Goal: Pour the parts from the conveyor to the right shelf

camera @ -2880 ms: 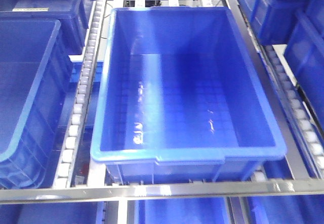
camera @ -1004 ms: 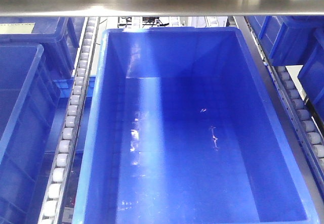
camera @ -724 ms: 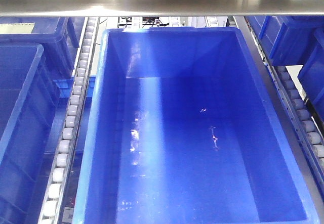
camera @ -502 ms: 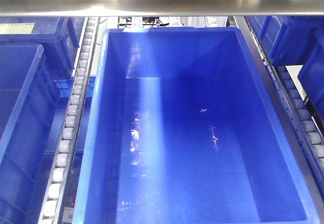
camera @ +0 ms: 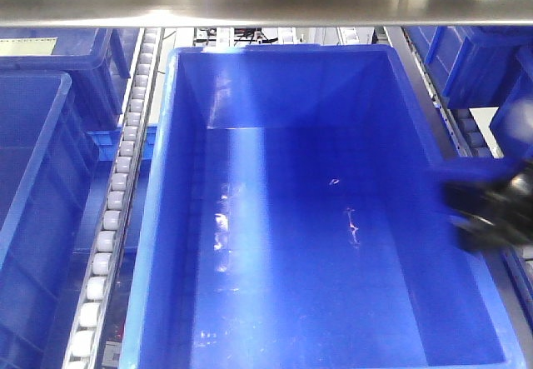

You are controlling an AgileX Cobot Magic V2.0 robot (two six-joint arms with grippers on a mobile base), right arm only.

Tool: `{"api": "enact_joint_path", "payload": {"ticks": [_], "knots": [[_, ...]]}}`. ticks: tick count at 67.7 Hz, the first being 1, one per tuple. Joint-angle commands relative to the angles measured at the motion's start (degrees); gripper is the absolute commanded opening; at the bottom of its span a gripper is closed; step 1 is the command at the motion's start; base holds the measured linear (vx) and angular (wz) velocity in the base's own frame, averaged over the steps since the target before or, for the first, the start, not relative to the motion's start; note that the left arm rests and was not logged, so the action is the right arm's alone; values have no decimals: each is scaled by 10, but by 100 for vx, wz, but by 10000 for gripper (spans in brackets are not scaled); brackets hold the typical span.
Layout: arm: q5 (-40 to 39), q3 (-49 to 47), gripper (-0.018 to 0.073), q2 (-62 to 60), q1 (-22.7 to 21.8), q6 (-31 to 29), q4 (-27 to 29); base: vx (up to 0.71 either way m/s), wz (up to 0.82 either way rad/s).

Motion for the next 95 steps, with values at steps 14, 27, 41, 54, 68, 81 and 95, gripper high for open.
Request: {"api": "enact_joint_path", "payload": {"ticks": [14, 27, 41, 54, 68, 81, 95], "knots": [[5, -113, -6, 164, 79, 70, -10, 0, 0], [56, -183, -6, 274, 91, 122, -16, 0, 0], [112, -274, -6, 372, 91, 156, -23, 0, 0], [166, -347, -6, 453, 90, 196, -60, 0, 0], [200, -390, -6, 514, 90, 196, -65, 0, 0], [187, -392, -3, 546, 90, 192, -68, 0, 0], [186, -392, 99, 558, 90, 193, -67, 0, 0]]}}
